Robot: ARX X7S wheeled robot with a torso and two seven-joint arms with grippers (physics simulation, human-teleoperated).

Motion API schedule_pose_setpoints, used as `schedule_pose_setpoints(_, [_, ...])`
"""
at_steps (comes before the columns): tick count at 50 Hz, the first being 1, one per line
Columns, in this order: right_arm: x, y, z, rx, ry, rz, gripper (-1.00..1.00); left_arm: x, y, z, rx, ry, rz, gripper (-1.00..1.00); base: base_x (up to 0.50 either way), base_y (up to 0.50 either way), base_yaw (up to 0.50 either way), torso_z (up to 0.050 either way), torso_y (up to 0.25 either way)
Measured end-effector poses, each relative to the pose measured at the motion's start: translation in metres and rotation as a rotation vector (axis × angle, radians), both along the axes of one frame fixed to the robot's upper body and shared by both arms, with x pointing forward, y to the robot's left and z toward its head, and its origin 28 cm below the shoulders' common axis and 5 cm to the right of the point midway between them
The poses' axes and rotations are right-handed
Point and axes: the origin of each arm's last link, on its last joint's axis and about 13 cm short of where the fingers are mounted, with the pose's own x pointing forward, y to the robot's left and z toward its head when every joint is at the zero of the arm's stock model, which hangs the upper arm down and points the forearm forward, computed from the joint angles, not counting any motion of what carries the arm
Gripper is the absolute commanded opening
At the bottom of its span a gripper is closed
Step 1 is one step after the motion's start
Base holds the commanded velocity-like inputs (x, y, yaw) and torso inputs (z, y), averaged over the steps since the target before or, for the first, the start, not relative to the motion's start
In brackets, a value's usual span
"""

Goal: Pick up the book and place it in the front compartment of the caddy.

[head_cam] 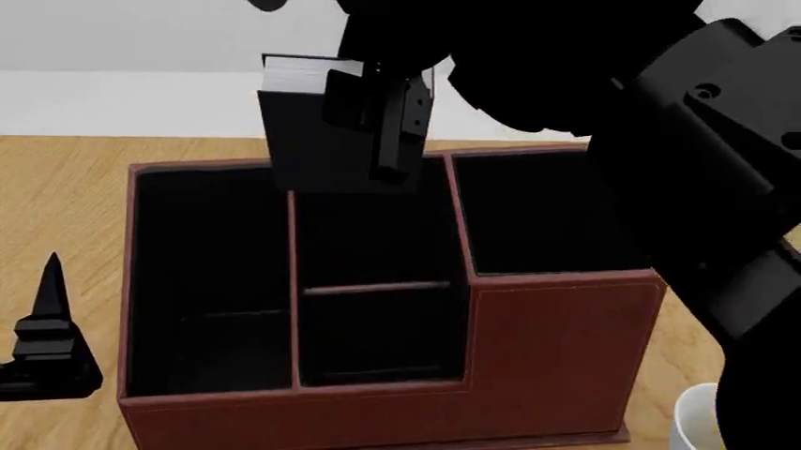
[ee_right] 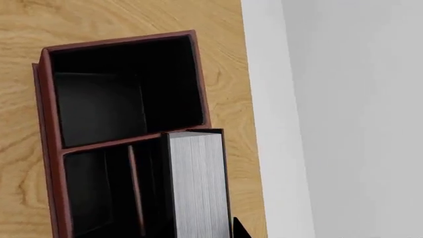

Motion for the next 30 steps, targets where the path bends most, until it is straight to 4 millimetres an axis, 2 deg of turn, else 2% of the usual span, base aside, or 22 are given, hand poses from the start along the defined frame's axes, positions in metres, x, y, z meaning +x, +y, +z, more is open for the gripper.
schedule_pose_setpoints(30, [0.026,-0.003,-0.032,-0.024,0.037,-0.022,-1.00,0.003,0.001,-0.004,-0.001,0.011,0.009,1.00,0.00,0.00,0.00,0.000,0.001])
